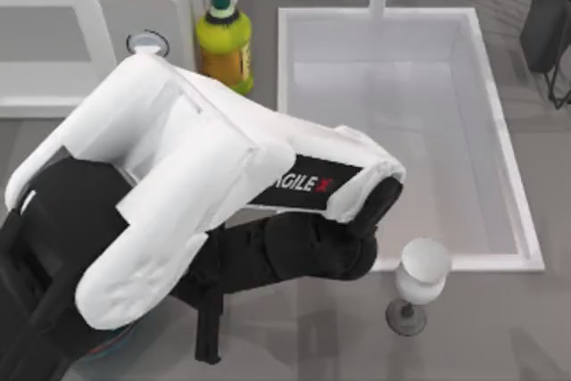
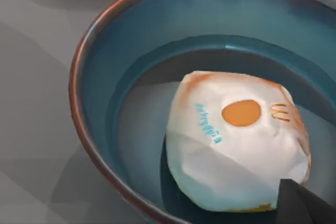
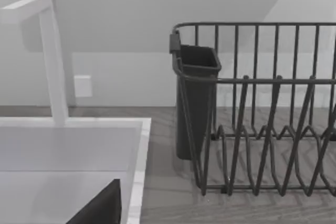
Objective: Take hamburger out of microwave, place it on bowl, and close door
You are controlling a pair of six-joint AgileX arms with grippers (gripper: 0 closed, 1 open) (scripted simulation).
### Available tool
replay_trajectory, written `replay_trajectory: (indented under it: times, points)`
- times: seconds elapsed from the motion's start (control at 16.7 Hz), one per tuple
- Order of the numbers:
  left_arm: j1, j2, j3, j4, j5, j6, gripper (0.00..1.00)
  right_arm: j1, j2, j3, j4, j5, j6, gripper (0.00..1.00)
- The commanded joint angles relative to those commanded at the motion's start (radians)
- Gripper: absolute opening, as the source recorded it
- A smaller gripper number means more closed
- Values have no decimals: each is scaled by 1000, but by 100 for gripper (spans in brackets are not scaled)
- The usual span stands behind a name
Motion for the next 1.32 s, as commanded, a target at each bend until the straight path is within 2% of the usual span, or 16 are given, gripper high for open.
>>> replay_trajectory:
  times: [0.3,0.66,0.96,1.32]
  points:
    - [7,-6,-7,4,-3,1,0,0,0,0,0,0,0,100]
    - [69,-45,-174,157,-55,49,0,0,0,0,0,0,0,100]
    - [77,-51,-191,174,-62,56,0,0,0,0,0,0,0,100]
    - [77,-51,-191,174,-62,56,45,0,0,0,0,0,0,100]
